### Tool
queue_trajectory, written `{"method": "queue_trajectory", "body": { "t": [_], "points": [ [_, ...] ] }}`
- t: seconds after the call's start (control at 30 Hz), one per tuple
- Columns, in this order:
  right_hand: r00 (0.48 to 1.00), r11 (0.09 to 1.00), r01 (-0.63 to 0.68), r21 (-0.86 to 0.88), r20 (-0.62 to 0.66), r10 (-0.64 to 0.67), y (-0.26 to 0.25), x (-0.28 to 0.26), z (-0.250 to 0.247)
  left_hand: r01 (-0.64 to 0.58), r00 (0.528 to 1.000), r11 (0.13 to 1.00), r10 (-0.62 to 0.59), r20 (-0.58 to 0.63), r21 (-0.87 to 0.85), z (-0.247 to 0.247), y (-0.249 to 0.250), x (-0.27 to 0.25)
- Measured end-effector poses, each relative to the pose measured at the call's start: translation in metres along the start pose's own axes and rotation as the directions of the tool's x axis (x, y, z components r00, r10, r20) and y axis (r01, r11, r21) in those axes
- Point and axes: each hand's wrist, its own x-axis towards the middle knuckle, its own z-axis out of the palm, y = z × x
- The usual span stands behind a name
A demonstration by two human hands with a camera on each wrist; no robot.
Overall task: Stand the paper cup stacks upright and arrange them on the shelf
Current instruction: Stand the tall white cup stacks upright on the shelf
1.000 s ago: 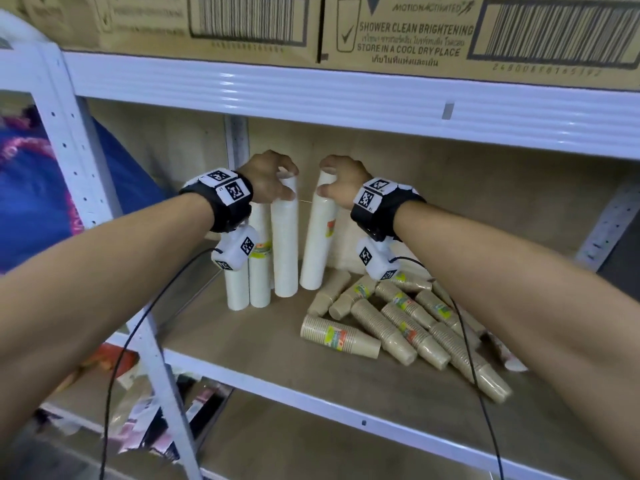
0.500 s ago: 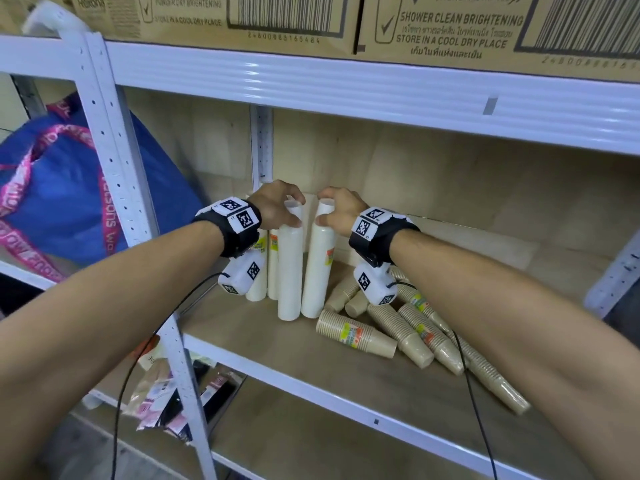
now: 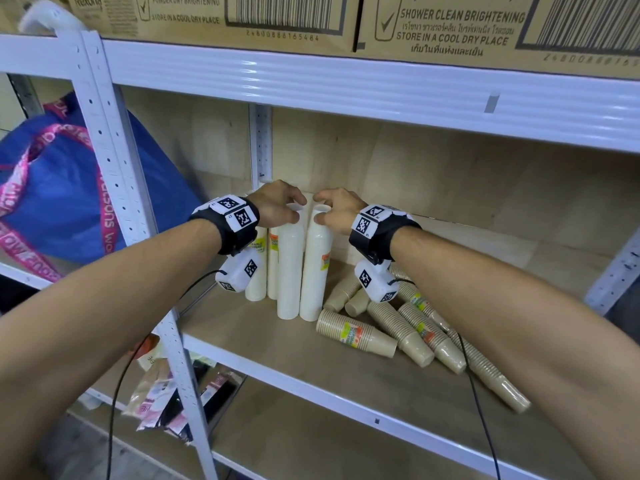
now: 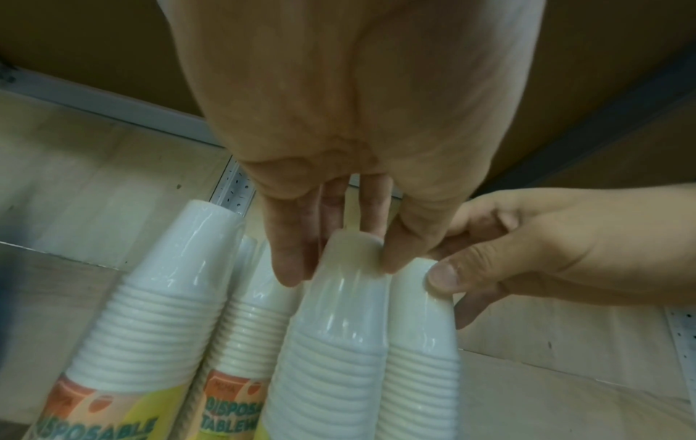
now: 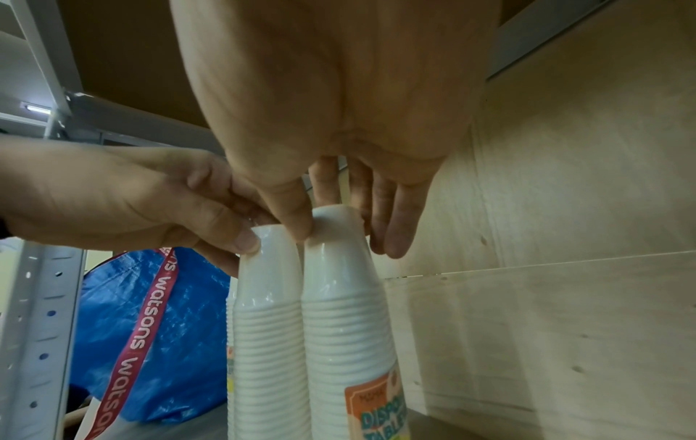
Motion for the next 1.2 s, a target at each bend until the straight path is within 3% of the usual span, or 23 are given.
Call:
{"method": "queue_trajectory", "body": {
  "t": [0.33, 0.53, 0.8, 1.0, 1.2],
  "points": [
    [1.000, 0.996, -0.003, -0.089, -0.025, 0.001, -0.0037, 0.0027, 0.0045, 0.089, 0.993, 0.996, -0.091, -0.078, -0.031, -0.0016, -0.0026, 0.0008],
    [1.000, 0.994, 0.026, -0.104, -0.015, -0.027, -0.0048, 0.0001, 0.0007, 0.005, 1.000, 1.000, -0.005, 0.011, 0.006, -0.0028, 0.0001, -0.0028],
    [0.999, 0.991, 0.030, -0.130, -0.007, -0.032, -0.0058, -0.0012, -0.0001, 0.030, 0.997, 0.999, -0.027, -0.078, 0.034, -0.0008, 0.0013, -0.0033],
    [0.999, 0.992, 0.034, -0.124, 0.017, -0.032, -0.0060, -0.0019, -0.0035, 0.005, 1.000, 0.998, -0.005, -0.001, 0.061, -0.0018, 0.0028, -0.0027],
    [1.000, 0.996, 0.010, -0.086, -0.016, -0.011, -0.0062, 0.0012, 0.0012, 0.011, 0.999, 1.000, -0.010, -0.050, 0.007, 0.0004, -0.0011, -0.0003]
  ]
}}
